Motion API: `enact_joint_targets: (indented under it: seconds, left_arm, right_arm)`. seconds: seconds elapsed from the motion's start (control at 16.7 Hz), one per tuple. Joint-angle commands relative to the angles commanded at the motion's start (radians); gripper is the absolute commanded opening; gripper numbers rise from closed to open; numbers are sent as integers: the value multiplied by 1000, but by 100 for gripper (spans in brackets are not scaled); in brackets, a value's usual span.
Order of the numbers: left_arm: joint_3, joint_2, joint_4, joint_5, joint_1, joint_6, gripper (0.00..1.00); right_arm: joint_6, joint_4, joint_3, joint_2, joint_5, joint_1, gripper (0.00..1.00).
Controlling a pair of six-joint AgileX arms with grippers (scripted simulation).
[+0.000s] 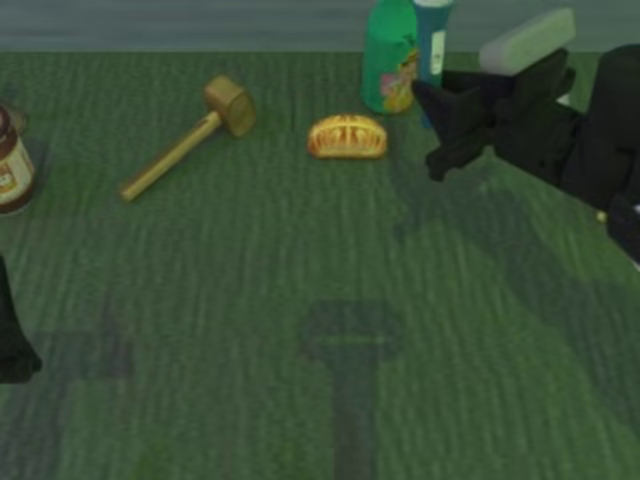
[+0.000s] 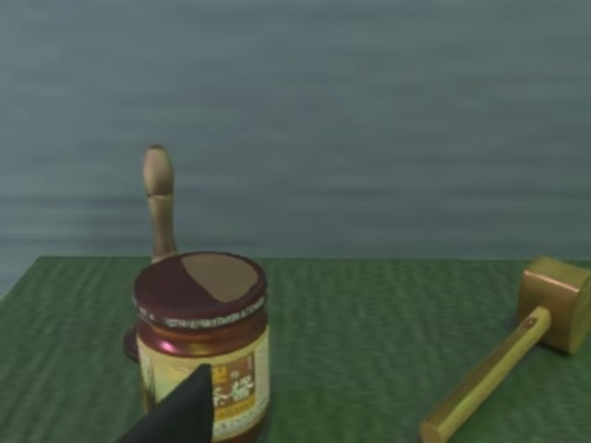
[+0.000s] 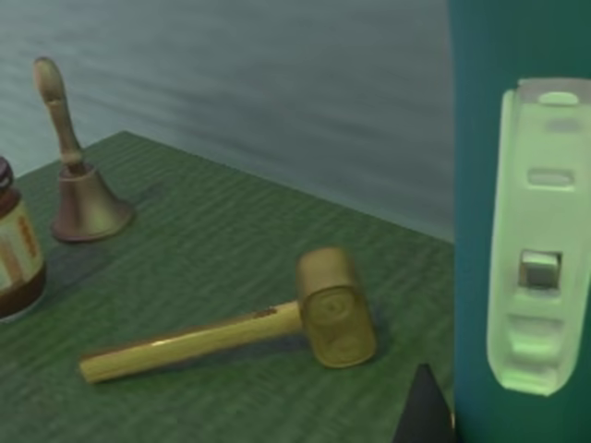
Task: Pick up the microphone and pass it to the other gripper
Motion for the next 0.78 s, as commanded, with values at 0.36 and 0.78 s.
enact_joint_targets:
  seconds: [0.36, 0.78]
  left_arm:
    - [0, 0, 0, 0, 0, 0, 100]
    - [0, 0, 0, 0, 0, 0, 100]
  right_arm:
    - [-46, 138, -44, -66, -51, -3, 0]
    - [-38, 172, -56, -78, 25, 69, 0]
